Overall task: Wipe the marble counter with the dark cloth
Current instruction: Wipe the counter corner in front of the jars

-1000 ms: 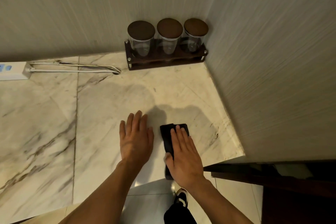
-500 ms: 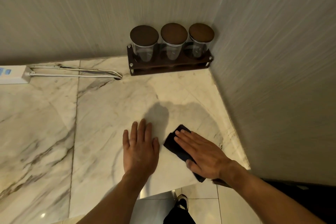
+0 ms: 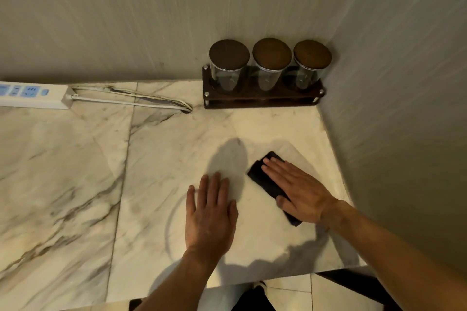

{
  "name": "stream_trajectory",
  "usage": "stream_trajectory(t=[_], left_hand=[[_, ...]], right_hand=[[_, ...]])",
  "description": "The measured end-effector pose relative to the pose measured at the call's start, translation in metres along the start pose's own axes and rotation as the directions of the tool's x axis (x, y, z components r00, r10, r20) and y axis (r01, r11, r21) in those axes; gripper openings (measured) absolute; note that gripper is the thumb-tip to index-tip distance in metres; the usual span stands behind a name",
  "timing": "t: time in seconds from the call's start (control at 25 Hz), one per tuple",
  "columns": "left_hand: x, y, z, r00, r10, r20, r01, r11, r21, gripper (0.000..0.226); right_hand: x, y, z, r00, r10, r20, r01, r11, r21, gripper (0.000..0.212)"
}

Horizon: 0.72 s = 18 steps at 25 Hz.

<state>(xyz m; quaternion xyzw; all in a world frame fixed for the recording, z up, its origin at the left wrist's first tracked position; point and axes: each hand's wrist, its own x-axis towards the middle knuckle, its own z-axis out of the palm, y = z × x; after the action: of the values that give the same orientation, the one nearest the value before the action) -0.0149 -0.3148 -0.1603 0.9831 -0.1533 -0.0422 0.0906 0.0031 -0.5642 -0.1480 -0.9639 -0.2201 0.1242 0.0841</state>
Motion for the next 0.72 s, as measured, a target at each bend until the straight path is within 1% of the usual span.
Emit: stream_trajectory(t=[0.36,0.56,0.64,0.72], left_hand=[[0.001,0.000,-0.001,1.000,-0.017,0.002,0.017,1.000,-0.013,0.053],[0.002,0.000,0.000,1.000,-0.030,-0.009,0.030,0.999,-0.010,0.052],[0.002,0.000,0.000,0.999,-0.029,-0.022,0.029,1.000,-0.013,0.052],[0.003,0.000,0.000,0.999,-0.026,-0.033,0.025,0.999,-0.023,0.051]], right_hand=[[0.030,0.022,-0.012,0.999,0.036,-0.006,-0.036,0.999,-0.012,0.073],[0.048,0.033,-0.019,0.998,0.050,-0.040,-0.051,0.998,-0.031,0.072],[0.056,0.037,-0.022,0.996,0.072,-0.050,-0.073,0.997,-0.025,0.072],[0.064,0.040,-0.024,0.989,0.127,-0.081,-0.128,0.992,-0.012,0.071]])
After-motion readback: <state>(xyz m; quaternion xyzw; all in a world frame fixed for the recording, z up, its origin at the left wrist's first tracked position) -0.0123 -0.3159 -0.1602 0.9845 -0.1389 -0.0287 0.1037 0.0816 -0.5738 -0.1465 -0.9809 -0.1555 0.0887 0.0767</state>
